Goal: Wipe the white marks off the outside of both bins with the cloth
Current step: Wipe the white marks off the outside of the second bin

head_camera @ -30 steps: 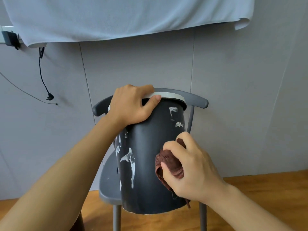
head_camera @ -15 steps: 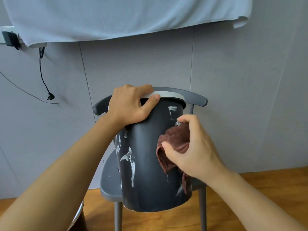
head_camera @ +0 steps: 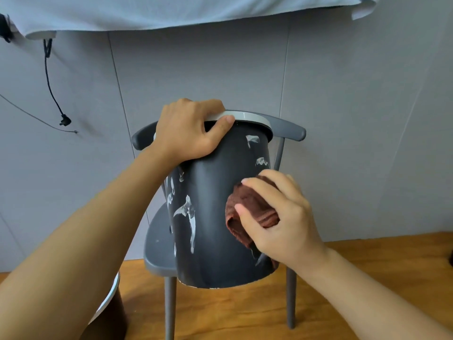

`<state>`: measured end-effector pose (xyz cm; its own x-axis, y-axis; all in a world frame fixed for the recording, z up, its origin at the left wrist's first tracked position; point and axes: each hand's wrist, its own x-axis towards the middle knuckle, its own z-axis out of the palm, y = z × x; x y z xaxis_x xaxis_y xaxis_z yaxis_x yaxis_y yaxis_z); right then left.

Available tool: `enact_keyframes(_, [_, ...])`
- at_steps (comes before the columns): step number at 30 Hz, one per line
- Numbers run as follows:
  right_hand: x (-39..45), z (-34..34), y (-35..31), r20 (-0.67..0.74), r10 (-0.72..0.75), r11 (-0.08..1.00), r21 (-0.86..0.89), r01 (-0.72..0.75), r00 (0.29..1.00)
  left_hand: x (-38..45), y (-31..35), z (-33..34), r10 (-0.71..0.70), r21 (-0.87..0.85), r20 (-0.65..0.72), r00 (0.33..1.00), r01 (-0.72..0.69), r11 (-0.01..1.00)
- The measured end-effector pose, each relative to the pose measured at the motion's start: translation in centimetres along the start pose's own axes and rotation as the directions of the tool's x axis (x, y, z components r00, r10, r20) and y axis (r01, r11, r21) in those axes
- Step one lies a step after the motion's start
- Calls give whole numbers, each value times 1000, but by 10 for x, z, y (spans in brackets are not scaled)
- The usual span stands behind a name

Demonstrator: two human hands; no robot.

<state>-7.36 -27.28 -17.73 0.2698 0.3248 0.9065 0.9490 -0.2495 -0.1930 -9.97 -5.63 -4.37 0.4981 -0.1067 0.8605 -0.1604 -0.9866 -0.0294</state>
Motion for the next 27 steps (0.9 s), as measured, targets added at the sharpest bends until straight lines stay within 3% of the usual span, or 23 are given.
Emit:
enact_keyframes(15, [-74,-28,-5,274,-75,997,51,64,959,2,0,-1,-13,-28,26,1000,13,1000])
enact_keyframes(22, [-30,-37,5,101,172,967,173,-187,980,-2,-8,-3,-33,-57,15,999,34,998])
enact_keyframes(24, [-22,-32,6,134,204,958,178,-226,970,-2,-7,-3,-26,-51,16,1000,27,998])
enact_keyframes(27, [-25,-21,2,199,135,982,107,-159,971,-1,-5,-1,-28,-41,9,1000,28,999])
